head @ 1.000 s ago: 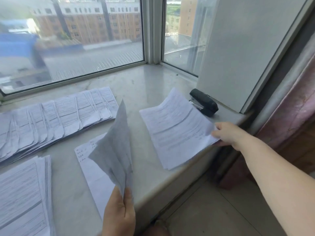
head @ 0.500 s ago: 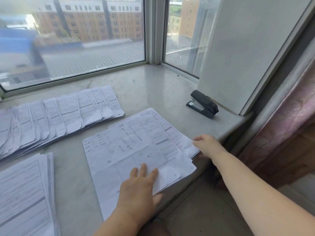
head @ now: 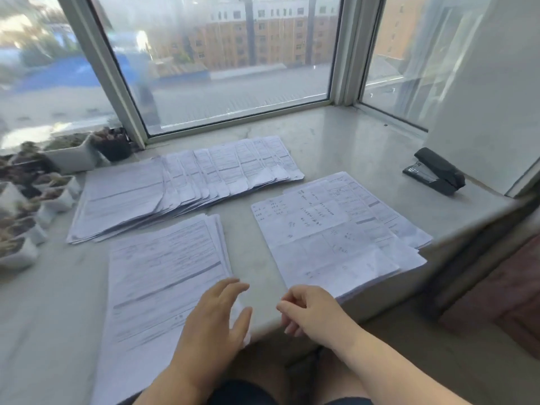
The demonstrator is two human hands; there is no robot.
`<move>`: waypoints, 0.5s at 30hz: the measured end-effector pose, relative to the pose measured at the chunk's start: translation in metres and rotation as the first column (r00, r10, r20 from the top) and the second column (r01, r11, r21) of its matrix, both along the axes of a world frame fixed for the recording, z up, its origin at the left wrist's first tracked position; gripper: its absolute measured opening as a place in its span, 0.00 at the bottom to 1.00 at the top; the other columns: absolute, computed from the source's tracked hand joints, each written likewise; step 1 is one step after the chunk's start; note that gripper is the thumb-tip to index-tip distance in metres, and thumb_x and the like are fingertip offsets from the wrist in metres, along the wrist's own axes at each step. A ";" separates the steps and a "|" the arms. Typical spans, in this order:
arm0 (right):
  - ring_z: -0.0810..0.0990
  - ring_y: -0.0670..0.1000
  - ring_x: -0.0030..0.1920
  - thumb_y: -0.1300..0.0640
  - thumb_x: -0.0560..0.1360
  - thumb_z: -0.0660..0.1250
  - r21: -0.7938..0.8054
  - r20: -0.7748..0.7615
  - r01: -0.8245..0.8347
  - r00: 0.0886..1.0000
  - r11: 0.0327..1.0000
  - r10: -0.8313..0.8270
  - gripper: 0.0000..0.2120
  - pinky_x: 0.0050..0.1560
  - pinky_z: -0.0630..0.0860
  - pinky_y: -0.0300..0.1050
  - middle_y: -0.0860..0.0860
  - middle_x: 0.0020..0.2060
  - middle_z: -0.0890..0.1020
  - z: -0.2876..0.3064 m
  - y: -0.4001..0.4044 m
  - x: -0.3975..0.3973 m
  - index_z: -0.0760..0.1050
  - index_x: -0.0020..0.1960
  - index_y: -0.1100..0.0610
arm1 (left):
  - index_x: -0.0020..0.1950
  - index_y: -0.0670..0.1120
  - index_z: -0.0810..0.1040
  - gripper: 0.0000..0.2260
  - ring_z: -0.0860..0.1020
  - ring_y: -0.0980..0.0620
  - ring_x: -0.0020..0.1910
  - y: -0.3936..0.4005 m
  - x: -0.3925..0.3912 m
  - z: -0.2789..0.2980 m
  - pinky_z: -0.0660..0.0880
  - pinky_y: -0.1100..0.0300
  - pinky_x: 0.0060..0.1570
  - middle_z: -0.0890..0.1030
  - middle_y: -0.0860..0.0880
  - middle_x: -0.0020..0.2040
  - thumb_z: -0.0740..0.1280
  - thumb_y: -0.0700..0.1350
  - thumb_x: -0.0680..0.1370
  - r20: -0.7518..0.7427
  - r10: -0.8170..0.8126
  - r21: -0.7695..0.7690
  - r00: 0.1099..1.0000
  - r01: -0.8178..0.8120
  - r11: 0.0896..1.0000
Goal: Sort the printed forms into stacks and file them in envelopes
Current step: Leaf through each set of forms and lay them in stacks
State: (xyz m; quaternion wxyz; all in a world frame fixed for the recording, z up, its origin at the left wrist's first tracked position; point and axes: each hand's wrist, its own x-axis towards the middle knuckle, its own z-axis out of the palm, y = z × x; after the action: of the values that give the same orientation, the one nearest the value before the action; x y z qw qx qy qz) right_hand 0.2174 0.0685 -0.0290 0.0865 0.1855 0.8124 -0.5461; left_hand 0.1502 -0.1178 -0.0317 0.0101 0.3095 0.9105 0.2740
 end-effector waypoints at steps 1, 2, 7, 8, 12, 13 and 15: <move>0.81 0.44 0.31 0.53 0.79 0.64 0.019 0.029 -0.024 0.999 1.000 0.023 0.06 0.36 0.78 0.34 0.48 0.33 0.83 -0.002 -0.014 -0.005 0.76 0.44 0.51 | 0.60 0.53 0.77 0.13 0.71 0.58 0.63 -0.018 -0.004 -0.002 0.65 0.67 0.60 0.72 0.61 0.61 0.68 0.48 0.75 0.028 0.021 -0.006 0.999 -0.020 1.000; 0.81 0.44 0.32 0.53 0.79 0.63 0.027 0.052 -0.037 0.998 0.999 0.036 0.05 0.36 0.78 0.34 0.49 0.34 0.84 -0.004 -0.025 -0.009 0.75 0.45 0.51 | 0.57 0.52 0.78 0.11 0.73 0.58 0.61 -0.034 -0.007 -0.005 0.67 0.66 0.59 0.73 0.61 0.58 0.68 0.46 0.75 0.065 0.029 -0.004 0.997 -0.029 1.000; 0.82 0.45 0.34 0.54 0.77 0.65 -0.004 0.128 0.018 0.992 1.000 -0.017 0.02 0.34 0.78 0.34 0.52 0.40 0.82 -0.013 -0.061 -0.021 0.74 0.48 0.51 | 0.50 0.56 0.78 0.07 0.69 0.67 0.58 -0.078 -0.006 -0.022 0.65 0.72 0.59 0.70 0.68 0.55 0.68 0.54 0.73 0.202 -0.018 0.057 0.979 0.007 0.998; 0.83 0.46 0.35 0.54 0.77 0.66 -0.015 0.137 0.045 0.990 0.999 -0.043 0.02 0.34 0.78 0.34 0.53 0.41 0.82 -0.014 -0.064 -0.021 0.73 0.49 0.51 | 0.50 0.57 0.77 0.09 0.69 0.68 0.59 -0.081 -0.006 -0.025 0.63 0.75 0.58 0.69 0.69 0.56 0.68 0.56 0.72 0.209 -0.036 0.059 0.977 0.024 0.998; 0.84 0.49 0.40 0.53 0.77 0.67 -0.094 0.170 0.108 0.981 0.990 -0.091 0.05 0.38 0.80 0.37 0.53 0.46 0.82 -0.012 -0.067 -0.019 0.73 0.52 0.48 | 0.52 0.58 0.76 0.16 0.68 0.68 0.60 -0.087 -0.007 -0.027 0.61 0.76 0.58 0.69 0.68 0.58 0.67 0.63 0.69 0.232 -0.058 0.071 0.971 0.042 0.997; 0.84 0.49 0.42 0.54 0.76 0.68 -0.109 0.172 0.108 0.981 0.988 -0.088 0.07 0.39 0.81 0.37 0.53 0.47 0.82 -0.011 -0.067 -0.018 0.73 0.52 0.47 | 0.53 0.58 0.76 0.17 0.68 0.68 0.60 -0.087 -0.007 -0.027 0.61 0.76 0.58 0.69 0.68 0.59 0.67 0.64 0.68 0.229 -0.067 0.065 0.971 0.053 0.996; 0.84 0.49 0.43 0.54 0.75 0.69 -0.152 0.167 0.111 0.982 0.982 -0.085 0.10 0.42 0.81 0.38 0.53 0.48 0.82 -0.009 -0.068 -0.015 0.73 0.54 0.46 | 0.54 0.58 0.76 0.18 0.68 0.68 0.60 -0.088 -0.007 -0.027 0.60 0.76 0.58 0.69 0.67 0.60 0.69 0.64 0.69 0.228 -0.077 0.063 0.971 0.064 0.996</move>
State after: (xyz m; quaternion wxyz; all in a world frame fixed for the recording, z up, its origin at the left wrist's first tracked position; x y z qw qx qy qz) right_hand 0.2023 0.0007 -0.0382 0.1391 0.2609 0.7460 -0.5967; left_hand 0.1429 -0.2058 -0.0590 0.1166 0.3082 0.8837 0.3325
